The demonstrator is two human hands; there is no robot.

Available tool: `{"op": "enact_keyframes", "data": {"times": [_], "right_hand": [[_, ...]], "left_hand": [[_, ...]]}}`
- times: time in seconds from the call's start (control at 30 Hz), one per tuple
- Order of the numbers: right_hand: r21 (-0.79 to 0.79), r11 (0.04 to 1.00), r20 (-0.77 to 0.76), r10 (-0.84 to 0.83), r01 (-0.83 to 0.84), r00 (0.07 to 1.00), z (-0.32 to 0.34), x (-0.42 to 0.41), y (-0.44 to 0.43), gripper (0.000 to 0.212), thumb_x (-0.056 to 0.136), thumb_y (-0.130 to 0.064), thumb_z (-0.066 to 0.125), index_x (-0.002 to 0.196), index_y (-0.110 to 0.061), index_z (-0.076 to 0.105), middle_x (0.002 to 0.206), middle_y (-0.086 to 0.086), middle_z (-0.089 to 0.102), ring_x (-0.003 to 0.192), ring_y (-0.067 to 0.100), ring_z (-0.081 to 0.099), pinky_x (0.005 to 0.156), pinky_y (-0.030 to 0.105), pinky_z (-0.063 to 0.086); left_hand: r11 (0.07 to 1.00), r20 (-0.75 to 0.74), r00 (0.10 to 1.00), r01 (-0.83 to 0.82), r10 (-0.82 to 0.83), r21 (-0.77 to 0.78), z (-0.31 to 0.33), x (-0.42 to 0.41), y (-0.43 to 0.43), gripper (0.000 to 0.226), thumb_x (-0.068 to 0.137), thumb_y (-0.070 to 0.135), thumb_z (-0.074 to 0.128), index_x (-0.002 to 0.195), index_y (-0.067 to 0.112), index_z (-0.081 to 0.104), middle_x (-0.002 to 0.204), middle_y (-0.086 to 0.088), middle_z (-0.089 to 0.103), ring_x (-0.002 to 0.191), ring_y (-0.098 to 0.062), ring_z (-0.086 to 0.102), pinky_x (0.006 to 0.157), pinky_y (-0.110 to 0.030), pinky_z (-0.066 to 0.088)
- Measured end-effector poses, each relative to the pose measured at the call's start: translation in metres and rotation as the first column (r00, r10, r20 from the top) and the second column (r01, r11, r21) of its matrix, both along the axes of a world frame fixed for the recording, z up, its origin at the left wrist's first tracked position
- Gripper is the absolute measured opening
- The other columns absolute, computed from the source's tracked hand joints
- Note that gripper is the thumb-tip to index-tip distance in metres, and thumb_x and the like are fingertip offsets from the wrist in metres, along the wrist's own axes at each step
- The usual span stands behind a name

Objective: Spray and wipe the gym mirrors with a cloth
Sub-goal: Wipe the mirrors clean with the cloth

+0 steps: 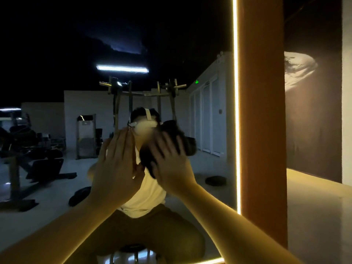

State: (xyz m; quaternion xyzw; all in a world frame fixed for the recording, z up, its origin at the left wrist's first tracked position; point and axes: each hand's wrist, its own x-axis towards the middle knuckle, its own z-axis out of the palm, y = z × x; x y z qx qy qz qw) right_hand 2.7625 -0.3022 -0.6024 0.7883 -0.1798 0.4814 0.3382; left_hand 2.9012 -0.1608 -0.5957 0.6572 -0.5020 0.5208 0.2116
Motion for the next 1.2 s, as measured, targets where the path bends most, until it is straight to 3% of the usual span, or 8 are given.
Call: {"op": "enact_keyframes", "data": {"times": [0.13, 0.33, 0.4, 0.53, 0.63, 0.8, 0.97, 1.2], "right_hand": [[-0.183, 0.983, -0.224, -0.039, -0.002, 0.974, 0.012, -0.028, -0.007, 0.062, 0.106, -0.044, 0.038, 0.161, -0.018, 0.029, 0.167, 0.008, 0.030, 0.154, 0.029, 0.023, 0.126, 0.053, 0.014], [0.225, 0.971, 0.379, -0.161, 0.078, 0.911, 0.031, -0.076, -0.058, 0.066, 0.103, -0.040, 0.029, 0.162, -0.012, 0.027, 0.168, 0.014, 0.027, 0.156, 0.032, 0.022, 0.124, 0.057, 0.020], [0.252, 0.964, 0.387, -0.185, 0.089, 0.903, -0.003, -0.075, -0.061, 0.066, 0.103, -0.040, 0.031, 0.163, -0.011, 0.026, 0.168, 0.015, 0.025, 0.157, 0.033, 0.021, 0.123, 0.059, 0.021], [0.042, 0.992, -0.097, -0.110, 0.115, 0.989, -0.093, -0.076, -0.033, 0.064, 0.106, -0.044, 0.032, 0.164, -0.018, 0.020, 0.170, 0.011, 0.020, 0.159, 0.034, 0.010, 0.123, 0.061, 0.022], [-0.192, 0.979, -0.441, -0.147, 0.067, 0.885, -0.110, -0.099, -0.035, 0.064, 0.106, -0.043, 0.039, 0.164, -0.025, 0.019, 0.169, 0.004, 0.023, 0.158, 0.032, 0.014, 0.126, 0.057, 0.017], [-0.036, 0.998, -0.039, -0.051, 0.049, 0.998, -0.013, -0.096, -0.068, 0.064, 0.105, -0.049, 0.041, 0.161, -0.020, 0.031, 0.167, 0.010, 0.027, 0.155, 0.032, 0.025, 0.121, 0.062, 0.023], [0.127, 0.991, 0.359, -0.075, 0.032, 0.930, 0.068, -0.070, -0.072, 0.064, 0.105, -0.043, 0.032, 0.162, -0.013, 0.029, 0.169, 0.014, 0.025, 0.157, 0.032, 0.019, 0.126, 0.056, 0.015], [-0.166, 0.985, -0.269, -0.092, 0.048, 0.959, -0.095, -0.096, -0.057, 0.057, 0.108, -0.043, 0.039, 0.161, -0.025, 0.030, 0.167, 0.006, 0.028, 0.157, 0.032, 0.021, 0.127, 0.057, 0.014]], "left_hand": [[0.999, -0.017, 0.999, 0.035, -0.034, 0.018, -0.012, 0.003, 0.001, 0.087, 0.097, 0.051, 0.047, 0.163, -0.001, 0.024, 0.170, -0.024, 0.022, 0.159, -0.037, 0.019, 0.125, -0.062, 0.024], [0.992, -0.023, 0.991, 0.128, -0.128, -0.009, -0.027, -0.021, -0.025, 0.088, 0.096, 0.051, 0.046, 0.164, 0.001, 0.021, 0.173, -0.020, 0.014, 0.162, -0.033, 0.010, 0.127, -0.061, 0.019], [0.987, -0.022, 0.987, 0.158, -0.159, -0.019, -0.036, -0.032, -0.036, 0.086, 0.097, 0.050, 0.043, 0.163, -0.001, 0.023, 0.173, -0.020, 0.013, 0.162, -0.033, 0.010, 0.128, -0.060, 0.018], [0.979, -0.091, 0.975, 0.198, -0.203, -0.057, -0.062, -0.043, -0.045, 0.084, 0.099, 0.052, 0.040, 0.162, -0.003, 0.027, 0.172, -0.020, 0.016, 0.161, -0.035, 0.014, 0.127, -0.059, 0.019], [0.982, -0.072, 0.979, 0.186, -0.189, -0.042, -0.080, -0.036, -0.044, 0.085, 0.098, 0.051, 0.043, 0.161, -0.003, 0.027, 0.173, -0.020, 0.015, 0.160, -0.037, 0.015, 0.126, -0.061, 0.022], [0.974, -0.005, 0.977, 0.214, -0.215, -0.074, -0.074, -0.040, -0.054, 0.084, 0.096, 0.043, 0.051, 0.161, -0.005, 0.027, 0.172, -0.022, 0.015, 0.160, -0.037, 0.016, 0.128, -0.060, 0.017], [0.967, -0.027, 0.973, 0.226, -0.231, -0.119, -0.045, -0.051, -0.064, 0.082, 0.100, 0.044, 0.050, 0.162, -0.002, 0.024, 0.172, -0.021, 0.014, 0.162, -0.033, 0.010, 0.128, -0.059, 0.015], [0.968, -0.061, 0.971, 0.222, -0.230, -0.117, -0.063, -0.049, -0.060, 0.076, 0.094, 0.036, 0.057, 0.159, 0.002, 0.037, 0.172, -0.020, 0.019, 0.160, -0.037, 0.016, 0.128, -0.059, 0.016]]}}
